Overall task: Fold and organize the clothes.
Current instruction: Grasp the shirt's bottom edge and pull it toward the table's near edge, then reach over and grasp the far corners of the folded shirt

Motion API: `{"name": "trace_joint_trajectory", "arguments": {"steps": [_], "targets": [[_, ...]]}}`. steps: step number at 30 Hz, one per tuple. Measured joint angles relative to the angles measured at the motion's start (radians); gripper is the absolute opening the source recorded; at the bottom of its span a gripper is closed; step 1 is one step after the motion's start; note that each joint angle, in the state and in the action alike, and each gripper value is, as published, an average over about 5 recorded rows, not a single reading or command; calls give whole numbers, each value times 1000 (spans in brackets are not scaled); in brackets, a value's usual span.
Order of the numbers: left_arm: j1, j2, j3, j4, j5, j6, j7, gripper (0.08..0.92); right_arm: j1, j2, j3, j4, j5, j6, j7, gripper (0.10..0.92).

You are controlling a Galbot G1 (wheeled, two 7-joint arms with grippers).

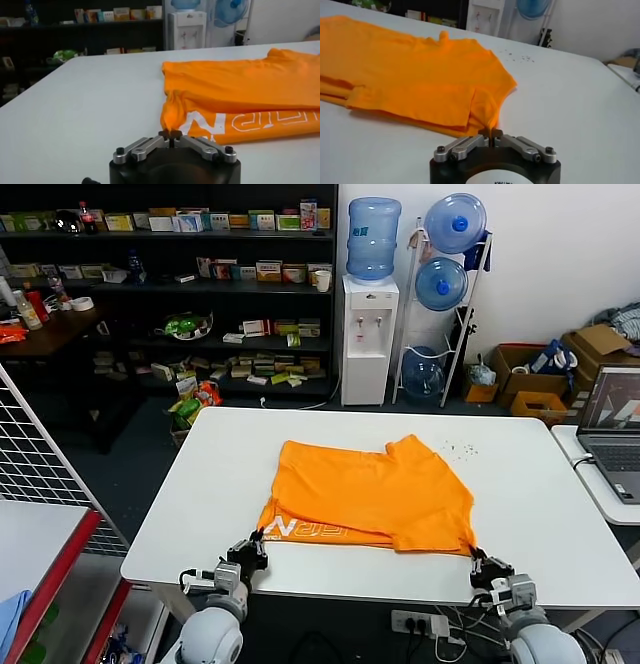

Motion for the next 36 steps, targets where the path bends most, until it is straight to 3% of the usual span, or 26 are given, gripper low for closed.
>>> {"name": "trace_joint_trajectory", "arguments": {"steps": [12,15,27,36], "targets": [[115,79,-4,-154,-19,40,-30,99,-137,-20,39,127,16,-51,16,130],[145,91,-11,-186,-23,54,-33,131,-155,-23,46,149,23,-61,23,154],[216,113,-42,-274,-36,90,-29,458,-176,-39,59,197,61,-60,61,487],[157,95,-48,-262,-6,57,8,718,-63,-70,34,146,149,42,77,730]]}}
